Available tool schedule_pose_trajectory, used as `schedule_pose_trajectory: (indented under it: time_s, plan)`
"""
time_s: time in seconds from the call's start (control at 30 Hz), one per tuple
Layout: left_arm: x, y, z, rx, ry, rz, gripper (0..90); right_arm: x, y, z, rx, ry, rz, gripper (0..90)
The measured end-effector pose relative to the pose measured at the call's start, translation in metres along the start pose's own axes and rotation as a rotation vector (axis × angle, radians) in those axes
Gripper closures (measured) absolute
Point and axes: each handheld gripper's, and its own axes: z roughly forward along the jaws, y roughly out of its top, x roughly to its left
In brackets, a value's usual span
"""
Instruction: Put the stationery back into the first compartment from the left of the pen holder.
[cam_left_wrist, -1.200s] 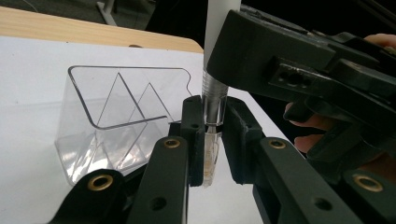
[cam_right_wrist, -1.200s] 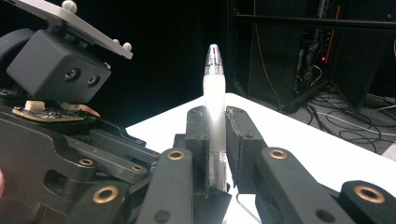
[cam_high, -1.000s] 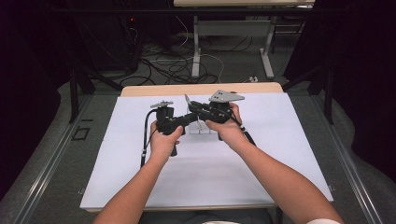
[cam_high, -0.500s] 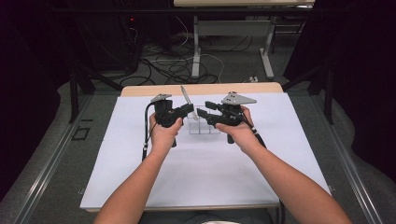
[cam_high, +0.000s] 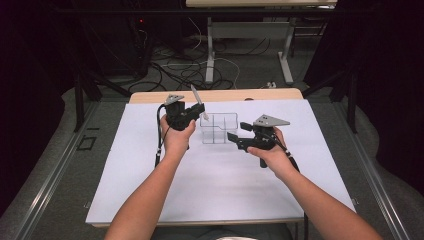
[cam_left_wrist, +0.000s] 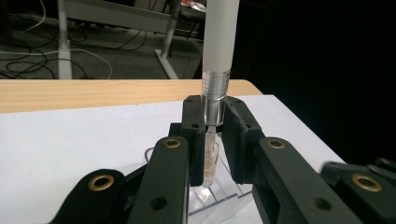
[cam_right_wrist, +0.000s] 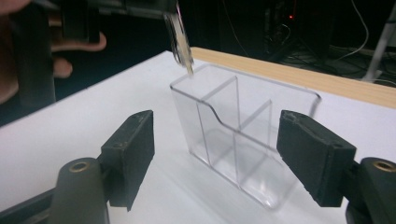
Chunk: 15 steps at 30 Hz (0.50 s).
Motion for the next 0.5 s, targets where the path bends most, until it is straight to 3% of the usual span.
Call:
schedule_pose_trajectory:
  time_s: [0.17,0.3,0.5]
  plan:
    - [0.002,-0.002,0.005,0.009,0.030,0.021,79.7,-0.007,-0.016,-0.016,0.030,-0.052,-0.042,18.4]
    - [0.001,-0.003,0.009,0.013,0.045,0.049,79.7,-0.012,-0.024,-0.029,0.071,-0.101,-0.032,16.4]
    - [0.000,-0.007,0.016,0.028,0.057,0.062,79.7,-0.018,-0.032,-0.041,0.134,-0.127,-0.024,15.5]
